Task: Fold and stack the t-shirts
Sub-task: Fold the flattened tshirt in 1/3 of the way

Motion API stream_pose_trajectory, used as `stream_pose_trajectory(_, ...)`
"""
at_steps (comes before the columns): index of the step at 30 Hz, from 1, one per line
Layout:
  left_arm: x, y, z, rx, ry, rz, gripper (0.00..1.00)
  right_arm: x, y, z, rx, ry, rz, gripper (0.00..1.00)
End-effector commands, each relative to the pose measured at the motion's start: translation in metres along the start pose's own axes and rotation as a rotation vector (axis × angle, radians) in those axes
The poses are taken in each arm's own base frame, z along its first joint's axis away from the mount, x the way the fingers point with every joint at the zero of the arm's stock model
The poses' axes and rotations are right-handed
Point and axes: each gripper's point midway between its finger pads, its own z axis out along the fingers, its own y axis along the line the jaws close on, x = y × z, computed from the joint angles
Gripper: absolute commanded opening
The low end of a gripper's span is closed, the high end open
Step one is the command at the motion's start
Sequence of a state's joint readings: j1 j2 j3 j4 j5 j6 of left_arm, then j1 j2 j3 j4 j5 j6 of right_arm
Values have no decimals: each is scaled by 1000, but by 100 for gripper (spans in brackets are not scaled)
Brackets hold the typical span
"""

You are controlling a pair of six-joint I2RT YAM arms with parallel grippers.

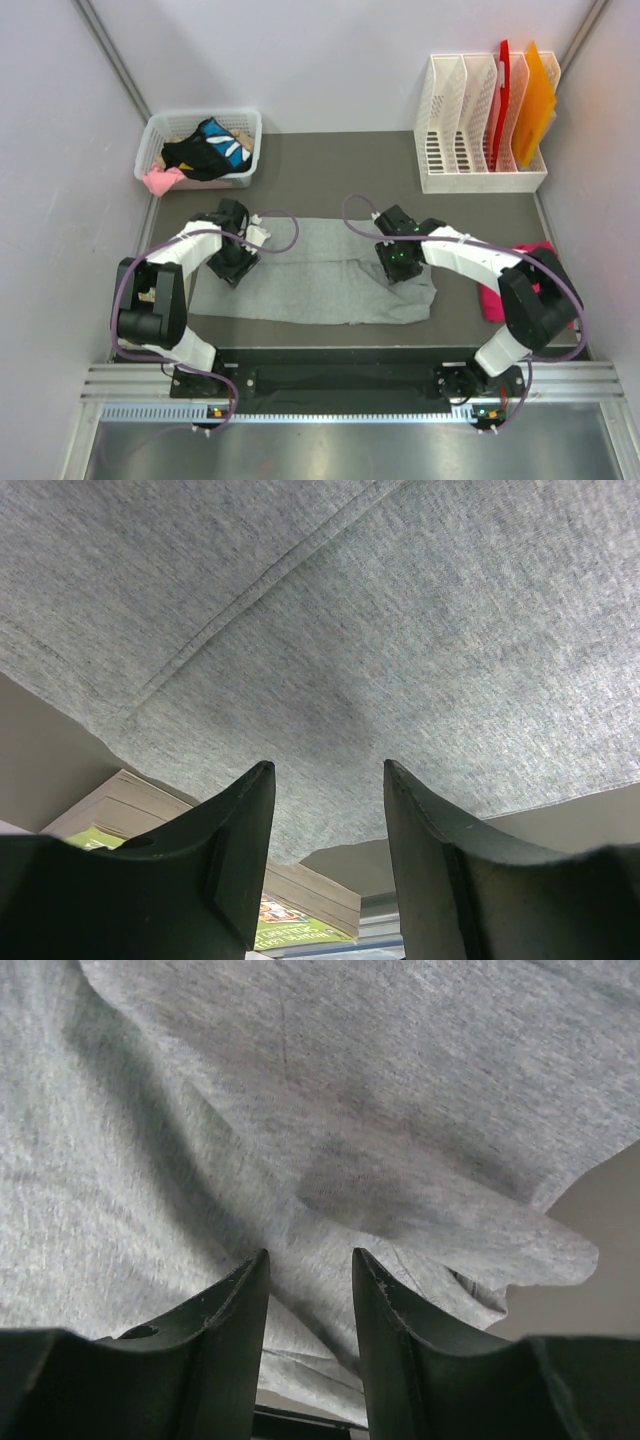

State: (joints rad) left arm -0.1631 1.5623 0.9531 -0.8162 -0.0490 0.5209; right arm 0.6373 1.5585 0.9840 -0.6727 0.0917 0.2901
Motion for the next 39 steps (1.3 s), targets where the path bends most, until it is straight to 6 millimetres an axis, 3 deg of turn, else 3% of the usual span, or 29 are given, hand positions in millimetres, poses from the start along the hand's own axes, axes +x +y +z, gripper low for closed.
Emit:
stream_pose_trajectory(1, -7, 3, -5, -8, -21, -2, 52, -41, -3, 1, 15, -87, 12, 39)
stream_pose_trajectory(15, -2, 3, -1, -13, -4, 7, 52, -101, -46, 22, 61, -135, 94, 38)
stream_pose_trajectory(27, -2, 4, -2, -13, -4, 6, 52, -145, -65, 34, 82, -162, 143, 37)
stream_pose_trajectory(29, -2, 4, -3, -13, -4, 6, 52, -150, -69, 28, 106, -167, 149, 36)
stream_pose_trajectory(32, -1, 3, -3, -11, -1, 4, 52, -165, -79, -6, 155, -237, 175, 37)
stream_pose_trajectory(33, -1, 3, -3, -12, -2, 4, 52, -172, -84, -28, 170, -288, 188, 38)
stream_pose_trajectory(36, 0, 3, -3, -14, -3, 6, 52, -164, -78, -56, 125, -304, 210, 39)
stream_pose_trajectory(38, 0, 3, -3, -13, -1, 6, 52, -148, -69, -60, 82, -273, 231, 39)
stream_pose_trajectory(39, 0, 2, -3, -9, -4, 4, 52, -132, -62, -59, 38, -243, 238, 39)
